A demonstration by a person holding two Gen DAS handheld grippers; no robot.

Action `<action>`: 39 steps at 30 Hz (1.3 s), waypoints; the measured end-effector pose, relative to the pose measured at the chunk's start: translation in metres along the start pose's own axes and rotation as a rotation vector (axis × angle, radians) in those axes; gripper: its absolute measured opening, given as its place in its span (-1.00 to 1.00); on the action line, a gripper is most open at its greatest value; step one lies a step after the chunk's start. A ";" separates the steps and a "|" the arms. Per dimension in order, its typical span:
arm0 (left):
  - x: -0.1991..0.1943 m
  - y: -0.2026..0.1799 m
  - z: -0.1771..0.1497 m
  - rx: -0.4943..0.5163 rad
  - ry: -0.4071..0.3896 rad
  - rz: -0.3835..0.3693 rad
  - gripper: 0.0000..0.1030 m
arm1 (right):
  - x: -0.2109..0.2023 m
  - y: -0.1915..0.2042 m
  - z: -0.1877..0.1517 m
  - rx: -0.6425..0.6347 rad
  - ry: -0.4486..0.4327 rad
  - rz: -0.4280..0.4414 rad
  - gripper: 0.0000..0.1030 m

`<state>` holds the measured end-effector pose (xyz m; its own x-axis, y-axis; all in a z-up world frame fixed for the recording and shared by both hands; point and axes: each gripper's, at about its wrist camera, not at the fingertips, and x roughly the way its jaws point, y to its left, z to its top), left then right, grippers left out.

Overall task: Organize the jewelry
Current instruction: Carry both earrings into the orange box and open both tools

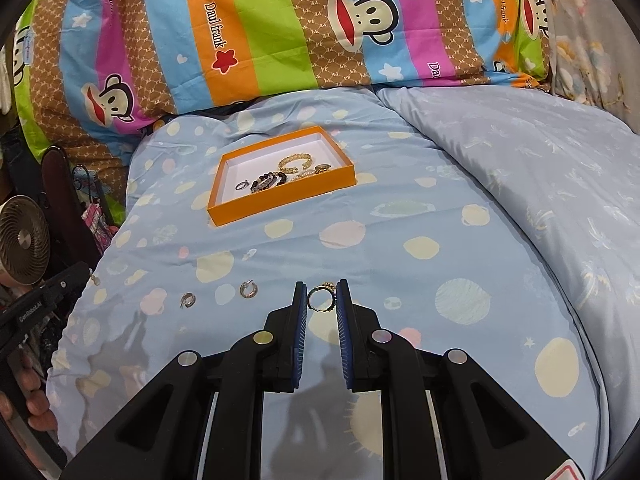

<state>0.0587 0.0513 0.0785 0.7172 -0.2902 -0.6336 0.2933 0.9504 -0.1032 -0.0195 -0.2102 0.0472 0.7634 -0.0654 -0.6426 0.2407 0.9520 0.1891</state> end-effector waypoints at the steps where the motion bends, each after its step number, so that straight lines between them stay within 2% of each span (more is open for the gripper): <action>1: 0.001 0.001 0.002 0.003 -0.001 0.002 -0.80 | 0.000 0.000 0.002 -0.002 -0.004 0.001 -0.73; 9: 0.014 -0.013 0.028 0.051 -0.031 0.005 -0.80 | 0.007 0.010 0.040 -0.041 -0.054 0.011 -0.72; 23: 0.070 -0.052 0.100 0.084 -0.086 0.001 -0.80 | 0.060 0.026 0.109 -0.072 -0.114 0.029 -0.72; 31: 0.124 -0.069 0.129 0.062 -0.097 0.006 -0.80 | 0.112 0.020 0.143 0.017 -0.117 0.101 -0.72; 39: 0.180 -0.071 0.133 0.030 -0.059 0.015 -0.80 | 0.160 0.013 0.153 0.056 -0.112 0.103 -0.72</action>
<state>0.2514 -0.0831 0.0736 0.7575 -0.2828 -0.5884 0.3006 0.9512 -0.0701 0.1972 -0.2544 0.0604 0.8471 -0.0044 -0.5314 0.1883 0.9376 0.2924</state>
